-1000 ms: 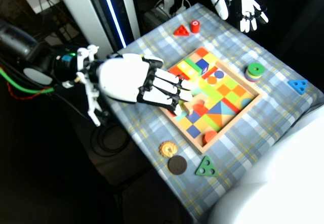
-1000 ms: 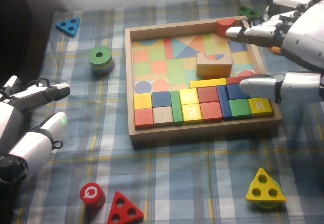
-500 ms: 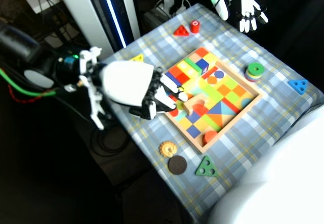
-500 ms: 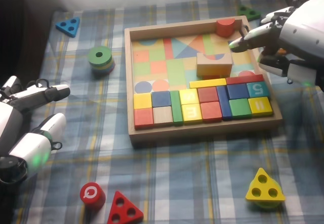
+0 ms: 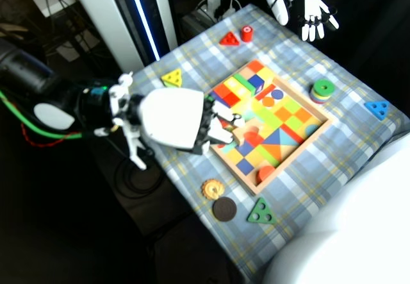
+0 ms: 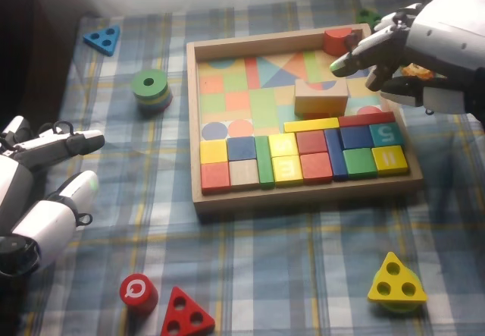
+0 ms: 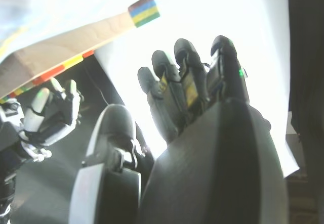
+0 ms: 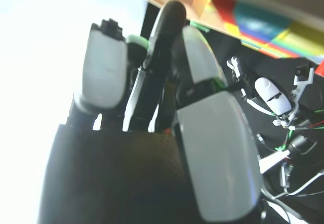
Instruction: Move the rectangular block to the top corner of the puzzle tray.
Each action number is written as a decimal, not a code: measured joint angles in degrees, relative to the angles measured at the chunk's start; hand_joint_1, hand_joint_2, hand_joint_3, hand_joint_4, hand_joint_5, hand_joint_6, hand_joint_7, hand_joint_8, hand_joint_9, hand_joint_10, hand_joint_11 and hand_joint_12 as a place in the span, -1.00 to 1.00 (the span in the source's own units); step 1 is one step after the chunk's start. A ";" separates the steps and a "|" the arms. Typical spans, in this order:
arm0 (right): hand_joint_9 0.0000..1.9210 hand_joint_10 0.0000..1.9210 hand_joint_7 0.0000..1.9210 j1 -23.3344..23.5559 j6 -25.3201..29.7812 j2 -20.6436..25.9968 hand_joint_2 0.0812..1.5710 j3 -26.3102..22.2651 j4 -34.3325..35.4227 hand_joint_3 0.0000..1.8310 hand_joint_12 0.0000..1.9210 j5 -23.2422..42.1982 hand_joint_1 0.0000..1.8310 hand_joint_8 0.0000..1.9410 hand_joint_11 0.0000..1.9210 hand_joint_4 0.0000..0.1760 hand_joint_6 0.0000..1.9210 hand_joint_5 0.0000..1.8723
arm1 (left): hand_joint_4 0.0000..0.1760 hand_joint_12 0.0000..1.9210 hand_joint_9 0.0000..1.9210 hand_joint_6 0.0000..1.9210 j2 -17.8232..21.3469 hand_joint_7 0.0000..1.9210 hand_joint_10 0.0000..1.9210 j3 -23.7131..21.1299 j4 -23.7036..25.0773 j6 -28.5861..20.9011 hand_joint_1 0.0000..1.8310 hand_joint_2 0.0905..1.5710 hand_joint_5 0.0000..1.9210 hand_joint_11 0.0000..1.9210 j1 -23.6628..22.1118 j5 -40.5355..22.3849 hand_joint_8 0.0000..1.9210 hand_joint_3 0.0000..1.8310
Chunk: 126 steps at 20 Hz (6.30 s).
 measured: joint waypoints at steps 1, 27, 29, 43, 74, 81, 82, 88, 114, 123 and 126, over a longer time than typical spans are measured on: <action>0.58 1.00 0.41 0.61 0.24 0.00 0.53 0.00 -1.64 -1.00 1.00 -0.83 0.70 1.00 0.64 -1.00 -1.00 -0.16 | -0.97 -1.00 -0.62 -1.00 0.00 -0.40 -1.00 0.00 0.07 0.00 -0.39 0.82 -0.29 -1.00 0.00 0.00 -1.00 -1.00; 0.54 1.00 0.35 6.21 11.93 -2.71 0.51 2.49 -22.45 -1.00 1.00 -8.17 0.77 1.00 0.62 -1.00 -1.00 -0.27 | -1.00 -1.00 -0.60 -1.00 0.00 -0.38 -1.00 -0.02 0.04 -0.02 -0.34 0.81 -0.24 -1.00 0.11 0.00 -1.00 -1.00; 0.53 1.00 0.34 6.91 11.93 -2.71 0.51 2.51 -24.04 -1.00 1.00 -9.18 0.75 1.00 0.62 -1.00 -1.00 -0.27 | -1.00 -1.00 -0.61 -1.00 0.00 -0.38 -1.00 -0.02 0.02 -0.02 -0.34 0.81 -0.24 -1.00 0.13 0.00 -1.00 -1.00; 0.54 1.00 0.32 10.58 12.11 -2.91 0.48 2.91 -31.06 -1.00 1.00 -13.07 0.76 1.00 0.62 -1.00 -1.00 -0.30 | -1.00 -1.00 -0.59 -1.00 0.04 -0.37 -0.99 -0.09 0.04 -0.02 -0.32 0.81 -0.23 -1.00 0.22 0.00 -0.99 -1.00; 0.49 1.00 0.29 12.22 12.15 -1.53 0.50 0.85 -40.68 -1.00 1.00 -18.91 0.74 1.00 0.50 -0.56 -1.00 -0.33 | -1.00 -1.00 -0.58 -1.00 0.04 -0.36 -1.00 -0.20 -0.11 -0.07 -0.34 0.81 -0.22 -1.00 0.70 0.09 -1.00 -1.00; 0.45 1.00 0.24 12.04 12.15 -1.88 0.49 2.38 -40.17 -1.00 1.00 -20.20 0.69 1.00 0.53 -0.19 -1.00 -0.33 | -1.00 -1.00 -0.59 -0.99 0.04 -0.37 -1.00 -0.20 -0.11 -0.07 -0.34 0.80 -0.22 -1.00 0.70 0.09 -1.00 -1.00; 0.42 1.00 0.20 12.04 12.13 -1.88 0.50 2.51 -40.00 -1.00 1.00 -20.28 0.70 1.00 0.52 -0.64 -1.00 -0.34 | -1.00 -1.00 -0.59 -1.00 0.04 -0.37 -1.00 -0.20 -0.11 -0.07 -0.31 0.80 -0.22 -1.00 0.70 0.09 -1.00 -1.00; 0.51 1.00 0.31 12.04 12.15 -1.70 0.49 2.32 -38.80 -1.00 1.00 -21.33 0.70 1.00 0.56 -0.62 -0.99 -0.33 | -1.00 -1.00 -0.60 -1.00 0.04 -0.38 -1.00 -0.20 -0.13 -0.07 -0.31 0.80 -0.23 -1.00 0.70 0.09 -1.00 -1.00; 0.56 1.00 0.36 15.19 12.17 -8.63 0.50 6.19 -39.80 -1.00 1.00 -18.60 0.72 1.00 0.62 -0.69 -0.99 -0.31 | -1.00 -1.00 -0.61 -1.00 0.11 -0.39 -1.00 -0.20 -0.02 -0.09 -0.38 0.81 -0.23 -1.00 0.70 0.17 -1.00 -1.00; 0.54 1.00 0.31 15.19 12.17 -8.61 0.49 6.12 -41.38 -1.00 1.00 -20.74 0.77 1.00 0.57 -1.00 -1.00 -0.36 | -1.00 -1.00 -0.59 -1.00 0.17 -0.37 -0.99 -0.48 -0.11 -0.09 -0.31 0.79 -0.22 -1.00 0.70 0.22 -1.00 -1.00; 0.47 1.00 0.27 15.17 12.20 -8.07 0.46 5.70 -41.86 -1.00 1.00 -21.27 0.75 1.00 0.50 -1.00 -1.00 -0.36 | -1.00 -1.00 -0.60 -1.00 0.17 -0.37 -1.00 -0.48 -0.09 -0.09 -0.33 0.80 -0.22 -1.00 0.70 0.22 -1.00 -1.00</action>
